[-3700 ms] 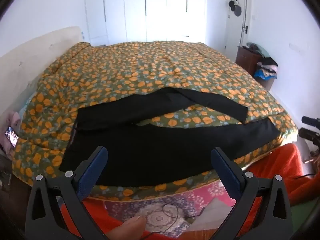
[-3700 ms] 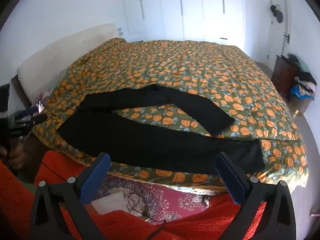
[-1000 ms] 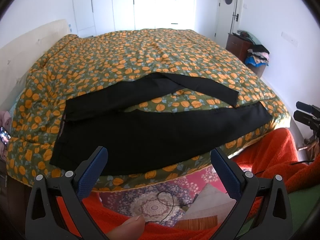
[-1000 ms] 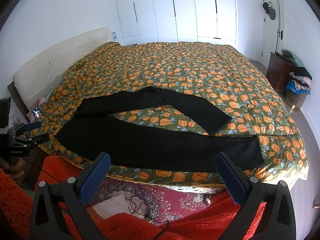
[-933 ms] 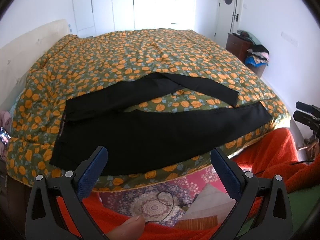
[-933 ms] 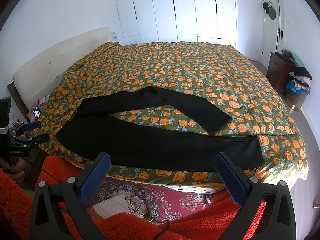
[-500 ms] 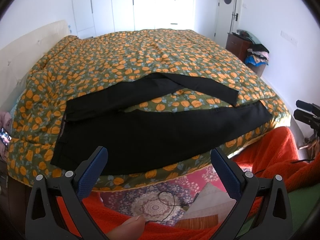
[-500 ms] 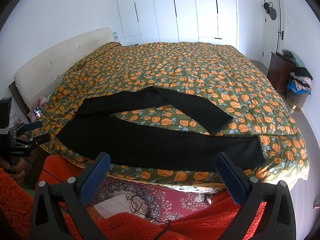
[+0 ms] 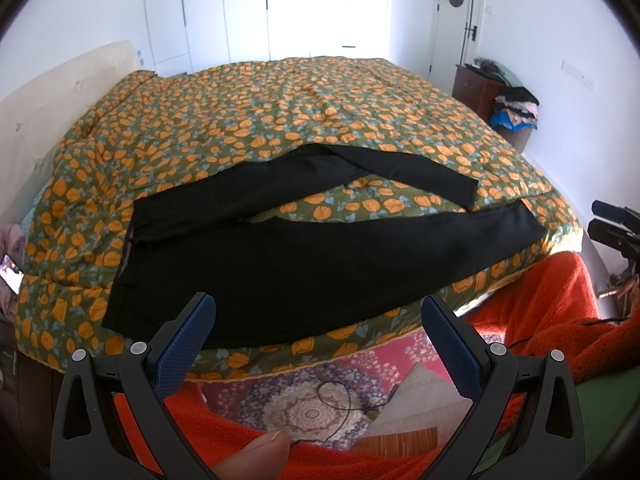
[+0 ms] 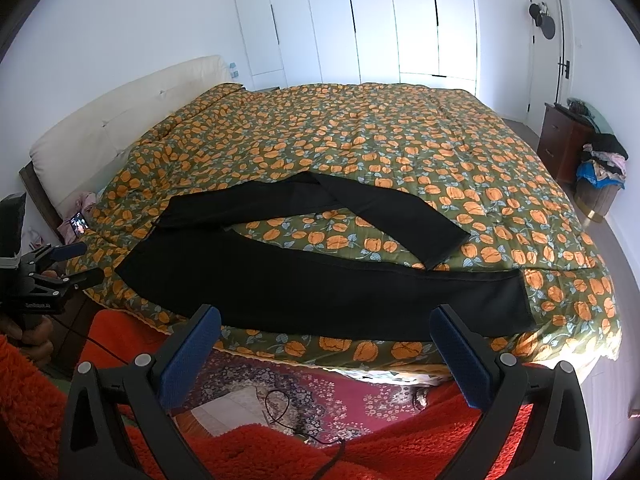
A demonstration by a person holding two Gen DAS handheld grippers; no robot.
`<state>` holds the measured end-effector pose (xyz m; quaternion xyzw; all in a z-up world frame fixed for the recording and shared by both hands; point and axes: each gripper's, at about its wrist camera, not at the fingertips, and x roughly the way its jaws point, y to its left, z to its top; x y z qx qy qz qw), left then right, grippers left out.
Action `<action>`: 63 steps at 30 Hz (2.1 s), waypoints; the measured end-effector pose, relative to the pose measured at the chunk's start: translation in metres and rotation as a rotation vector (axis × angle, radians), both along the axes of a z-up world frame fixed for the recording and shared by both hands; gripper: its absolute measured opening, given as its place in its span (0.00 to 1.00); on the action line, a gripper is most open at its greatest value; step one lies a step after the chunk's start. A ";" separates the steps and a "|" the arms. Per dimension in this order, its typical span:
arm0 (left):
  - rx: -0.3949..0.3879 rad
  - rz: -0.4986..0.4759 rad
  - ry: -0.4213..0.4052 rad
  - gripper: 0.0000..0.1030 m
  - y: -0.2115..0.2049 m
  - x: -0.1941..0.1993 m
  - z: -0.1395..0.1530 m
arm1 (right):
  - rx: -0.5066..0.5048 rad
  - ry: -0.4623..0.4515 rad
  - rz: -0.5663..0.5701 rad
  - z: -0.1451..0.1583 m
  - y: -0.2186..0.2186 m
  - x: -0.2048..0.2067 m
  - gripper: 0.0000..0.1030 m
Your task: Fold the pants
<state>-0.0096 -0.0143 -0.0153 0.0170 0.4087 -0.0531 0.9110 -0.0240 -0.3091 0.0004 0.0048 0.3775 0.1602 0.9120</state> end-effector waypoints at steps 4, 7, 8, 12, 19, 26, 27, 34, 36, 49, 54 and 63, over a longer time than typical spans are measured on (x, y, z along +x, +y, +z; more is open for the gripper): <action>0.001 -0.003 0.000 1.00 0.000 -0.001 0.000 | 0.000 0.000 0.000 0.000 0.000 0.000 1.00; 0.001 -0.005 -0.001 1.00 0.000 -0.001 0.000 | 0.001 0.002 -0.001 -0.001 0.001 0.000 1.00; 0.000 -0.006 -0.001 1.00 0.001 -0.002 0.000 | 0.002 0.004 -0.001 -0.001 0.001 0.000 1.00; 0.003 -0.012 0.000 1.00 0.004 -0.005 -0.003 | 0.001 0.005 -0.002 -0.001 0.001 0.001 1.00; 0.008 -0.016 0.006 1.00 0.001 0.000 -0.003 | 0.004 0.013 0.001 -0.002 0.000 0.002 1.00; 0.010 -0.017 0.008 1.00 0.002 0.000 -0.003 | 0.006 0.016 0.002 -0.003 -0.003 0.003 1.00; 0.010 -0.016 0.007 1.00 0.001 0.000 -0.003 | 0.007 0.016 0.001 -0.003 -0.002 0.003 1.00; 0.016 -0.020 0.003 1.00 -0.001 -0.002 -0.003 | 0.006 0.015 0.001 -0.003 -0.002 0.003 1.00; 0.015 -0.020 0.003 1.00 -0.002 -0.002 -0.003 | 0.006 0.014 -0.001 -0.003 -0.002 0.003 1.00; 0.007 -0.003 0.038 1.00 -0.003 0.001 -0.006 | 0.013 0.020 -0.004 -0.005 -0.004 0.003 1.00; 0.006 0.007 0.033 1.00 -0.002 0.003 -0.005 | 0.011 0.019 -0.003 -0.007 -0.003 0.003 1.00; 0.006 0.010 0.026 1.00 0.003 0.005 -0.004 | 0.008 0.023 0.002 -0.007 0.000 0.004 1.00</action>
